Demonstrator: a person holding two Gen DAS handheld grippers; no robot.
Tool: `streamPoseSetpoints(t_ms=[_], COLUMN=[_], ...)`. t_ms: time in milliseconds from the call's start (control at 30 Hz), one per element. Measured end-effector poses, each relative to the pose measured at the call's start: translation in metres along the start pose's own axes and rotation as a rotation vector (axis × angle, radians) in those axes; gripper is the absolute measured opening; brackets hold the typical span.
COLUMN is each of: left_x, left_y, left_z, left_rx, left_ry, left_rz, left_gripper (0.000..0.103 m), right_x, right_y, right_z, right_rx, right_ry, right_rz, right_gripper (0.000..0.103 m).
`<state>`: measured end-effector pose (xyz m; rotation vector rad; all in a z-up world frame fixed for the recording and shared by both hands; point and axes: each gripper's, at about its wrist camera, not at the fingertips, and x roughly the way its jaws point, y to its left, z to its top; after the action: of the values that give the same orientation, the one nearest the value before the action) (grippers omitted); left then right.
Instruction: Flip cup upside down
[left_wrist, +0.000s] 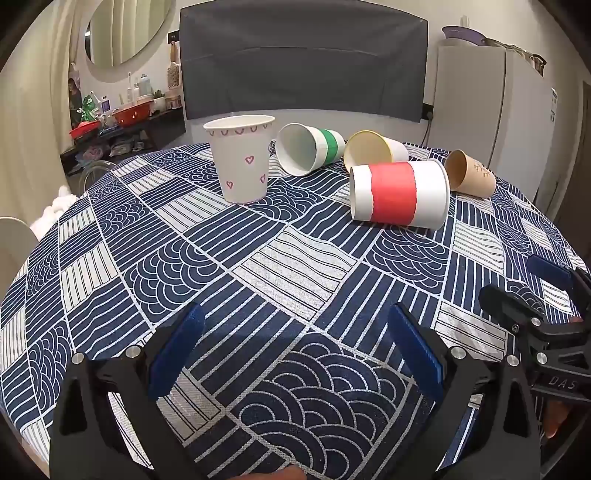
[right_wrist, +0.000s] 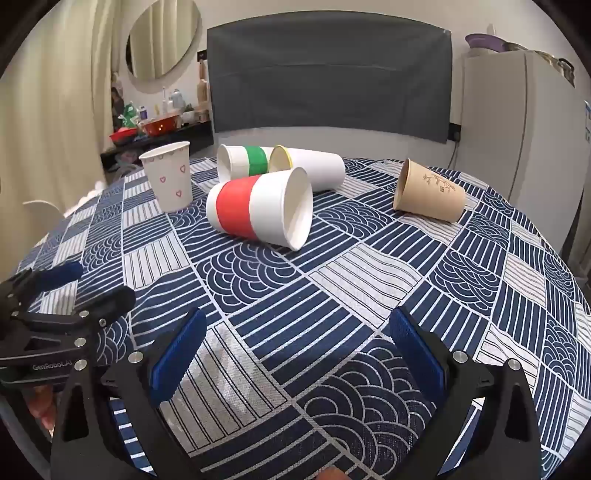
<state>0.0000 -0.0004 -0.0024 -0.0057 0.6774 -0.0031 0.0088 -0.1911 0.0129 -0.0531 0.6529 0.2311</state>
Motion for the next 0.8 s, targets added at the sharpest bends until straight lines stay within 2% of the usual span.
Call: streamPoseSetpoints(t_ms=[800], left_x=[0.001], left_y=[-0.0027], left_z=[0.0004], left_rx=[0.023], left_ry=[0.005], left_rz=[-0.013], left_gripper=[0.097], right_x=[-0.0017], right_y=[0.0016], right_z=[-0.0005], right_rx=[-0.011], right_ry=[-0.008], right_rz=[-0.005], right_gripper=[0.095])
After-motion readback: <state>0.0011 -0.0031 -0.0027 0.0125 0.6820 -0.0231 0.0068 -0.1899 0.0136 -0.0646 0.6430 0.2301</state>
